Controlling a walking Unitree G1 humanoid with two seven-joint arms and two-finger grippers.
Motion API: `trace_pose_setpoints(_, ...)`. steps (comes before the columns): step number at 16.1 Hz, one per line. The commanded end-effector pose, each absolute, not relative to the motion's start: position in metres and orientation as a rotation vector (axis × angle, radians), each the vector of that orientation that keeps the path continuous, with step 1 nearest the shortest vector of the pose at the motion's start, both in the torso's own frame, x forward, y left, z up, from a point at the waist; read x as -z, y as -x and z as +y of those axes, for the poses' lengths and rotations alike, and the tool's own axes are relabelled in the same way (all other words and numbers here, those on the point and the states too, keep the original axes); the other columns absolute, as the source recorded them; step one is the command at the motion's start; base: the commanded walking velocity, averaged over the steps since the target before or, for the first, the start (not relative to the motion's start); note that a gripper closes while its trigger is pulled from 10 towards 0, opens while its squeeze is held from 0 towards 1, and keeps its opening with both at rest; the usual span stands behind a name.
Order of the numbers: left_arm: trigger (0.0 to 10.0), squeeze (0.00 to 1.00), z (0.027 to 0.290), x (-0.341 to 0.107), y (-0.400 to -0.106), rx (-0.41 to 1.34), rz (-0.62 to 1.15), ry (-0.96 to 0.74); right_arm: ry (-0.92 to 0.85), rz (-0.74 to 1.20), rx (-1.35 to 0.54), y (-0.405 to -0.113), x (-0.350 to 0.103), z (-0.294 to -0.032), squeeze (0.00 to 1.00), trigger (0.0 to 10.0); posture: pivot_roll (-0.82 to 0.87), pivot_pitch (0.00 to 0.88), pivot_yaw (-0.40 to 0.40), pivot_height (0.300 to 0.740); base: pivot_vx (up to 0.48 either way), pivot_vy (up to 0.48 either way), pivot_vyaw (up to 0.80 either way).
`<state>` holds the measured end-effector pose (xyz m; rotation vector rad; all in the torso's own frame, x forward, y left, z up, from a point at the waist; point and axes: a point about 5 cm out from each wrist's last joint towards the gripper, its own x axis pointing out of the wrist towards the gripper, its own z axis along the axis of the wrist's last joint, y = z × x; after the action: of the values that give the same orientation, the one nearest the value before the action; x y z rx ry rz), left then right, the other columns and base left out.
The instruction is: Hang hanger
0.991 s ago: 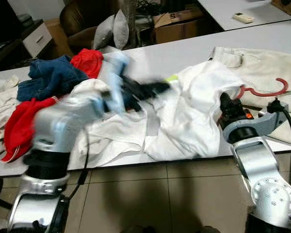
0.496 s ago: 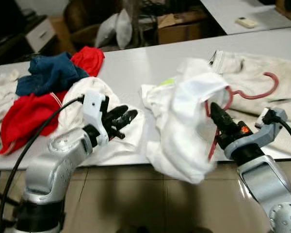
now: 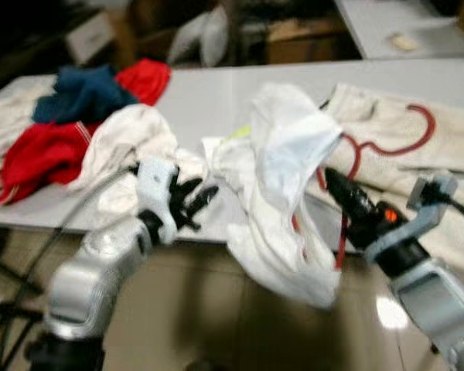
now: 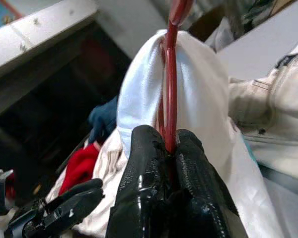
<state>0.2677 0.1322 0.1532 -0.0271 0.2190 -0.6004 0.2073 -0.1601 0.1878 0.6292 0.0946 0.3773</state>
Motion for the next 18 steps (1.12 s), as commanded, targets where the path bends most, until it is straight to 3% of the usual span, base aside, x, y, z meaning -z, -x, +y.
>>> trace_pose_setpoints(1,10.0,0.0,0.14,-0.158,-0.271,0.554,0.189,-0.014,-0.632,0.087,-0.434,-0.205,-0.192,-0.153,0.0,10.0,-0.09,0.049,0.16,0.74,0.0,0.0,0.79)
trace_pose_setpoints(7,10.0,0.0,0.136,-0.165,-0.274,0.561,0.152,-0.015,-0.653,0.071,-0.397,-0.211,-0.193,-0.153,0.0,10.0,-0.07,0.056,0.155,0.74,0.0,0.0,0.79)
trace_pose_setpoints(10,10.0,0.0,0.134,-0.169,-0.275,0.551,0.117,0.025,-0.671,-0.078,-0.262,-0.225,-0.214,-0.173,0.0,10.0,-0.08,0.058,0.148,0.74,0.0,0.0,0.78)
trace_pose_setpoints(13,10.0,0.0,0.13,-0.175,-0.276,0.57,0.086,0.056,-0.69,-0.281,-0.335,-0.228,-0.26,-0.185,0.0,10.0,-0.08,0.053,0.146,0.74,0.0,0.0,0.8)
trace_pose_setpoints(15,10.0,0.0,0.128,-0.176,-0.275,0.593,0.085,0.065,-0.566,-0.244,-0.451,-0.223,-0.268,-0.177,0.0,10.0,-0.08,0.05,0.148,0.74,0.0,0.0,0.8)
trace_pose_setpoints(18,10.0,0.0,0.126,-0.174,-0.273,0.616,0.097,0.058,-0.553,-0.156,-0.463,-0.223,-0.258,-0.167,0.0,10.0,-0.09,0.053,0.161,0.74,0.0,0.0,0.8)
